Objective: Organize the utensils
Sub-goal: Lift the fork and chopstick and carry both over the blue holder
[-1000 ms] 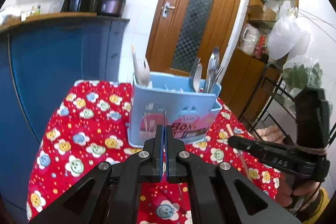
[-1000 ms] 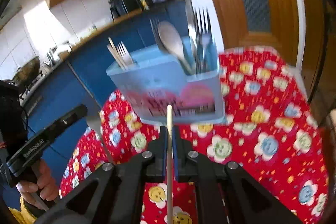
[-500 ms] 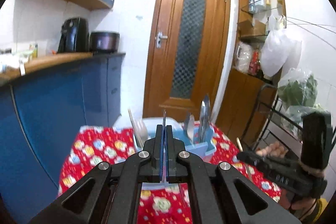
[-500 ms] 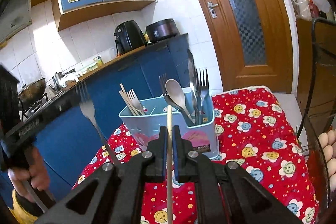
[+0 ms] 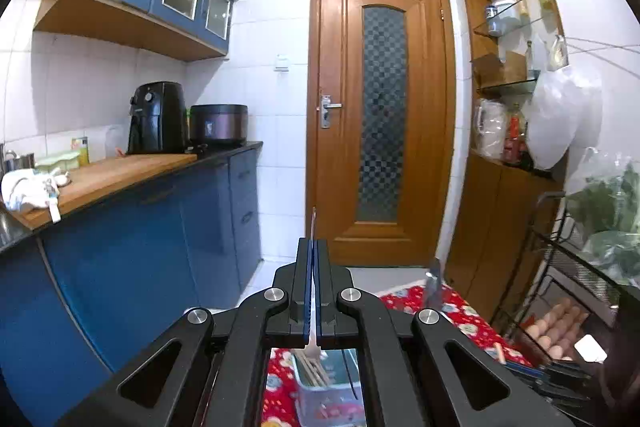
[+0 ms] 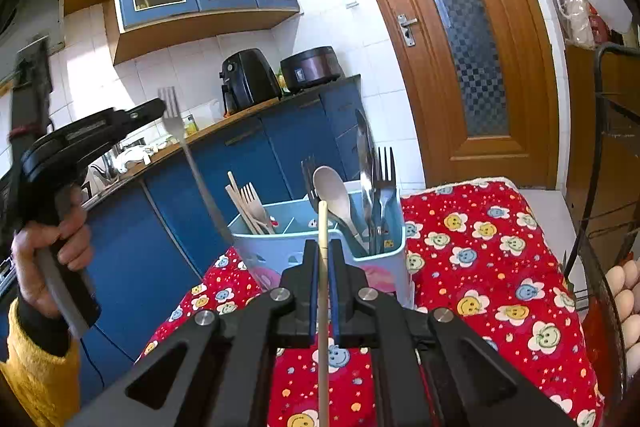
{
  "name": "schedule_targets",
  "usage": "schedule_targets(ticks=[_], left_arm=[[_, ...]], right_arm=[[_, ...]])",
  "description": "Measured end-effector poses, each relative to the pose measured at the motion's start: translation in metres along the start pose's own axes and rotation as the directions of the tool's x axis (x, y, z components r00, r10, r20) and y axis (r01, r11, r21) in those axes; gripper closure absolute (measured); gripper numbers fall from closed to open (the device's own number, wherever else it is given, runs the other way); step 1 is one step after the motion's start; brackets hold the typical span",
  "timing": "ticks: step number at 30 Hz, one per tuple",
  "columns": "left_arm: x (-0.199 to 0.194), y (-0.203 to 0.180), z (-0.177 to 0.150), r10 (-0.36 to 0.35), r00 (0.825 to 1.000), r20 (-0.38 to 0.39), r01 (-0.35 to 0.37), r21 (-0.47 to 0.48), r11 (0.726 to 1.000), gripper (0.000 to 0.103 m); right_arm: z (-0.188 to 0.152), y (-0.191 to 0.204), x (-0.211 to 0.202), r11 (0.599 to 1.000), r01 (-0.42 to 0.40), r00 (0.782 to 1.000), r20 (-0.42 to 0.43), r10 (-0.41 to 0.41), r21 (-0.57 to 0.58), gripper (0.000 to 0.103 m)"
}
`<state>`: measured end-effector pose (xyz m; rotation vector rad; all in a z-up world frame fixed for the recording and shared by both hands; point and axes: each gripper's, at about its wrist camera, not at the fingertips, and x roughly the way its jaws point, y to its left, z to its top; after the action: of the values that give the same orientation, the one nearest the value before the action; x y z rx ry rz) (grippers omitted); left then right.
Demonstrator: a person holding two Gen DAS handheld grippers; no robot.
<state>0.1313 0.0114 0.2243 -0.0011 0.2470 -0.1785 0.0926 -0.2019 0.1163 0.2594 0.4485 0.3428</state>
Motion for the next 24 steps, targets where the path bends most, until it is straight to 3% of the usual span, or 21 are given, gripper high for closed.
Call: schedule_targets(ticks=[11,20,24], left_arm=[[0.042,0.001,-0.015,0.028,0.998,-0.05,-0.028,0.0,1.0,0.103],[0.059,0.002,-0.035,0.019,0.996,-0.084,-0.018,0.014,1.0,0.103],[0.066,0.003,-0.039,0.01,0.995,-0.096,-0.009,0.006,1.0,0.102]], right_arm=[[0.031,-0.012,0.009,1.0,-0.006,0.988,0.152,0.003,0.019,0.097],[0.067,-0.021,0.046,0.999,0.029,0.958,0.284,-0.036,0.027,0.097],[0.077,-0.012,0.057,0.998,0.059,0.93,0.364,-0.05,-0.012,0.097]])
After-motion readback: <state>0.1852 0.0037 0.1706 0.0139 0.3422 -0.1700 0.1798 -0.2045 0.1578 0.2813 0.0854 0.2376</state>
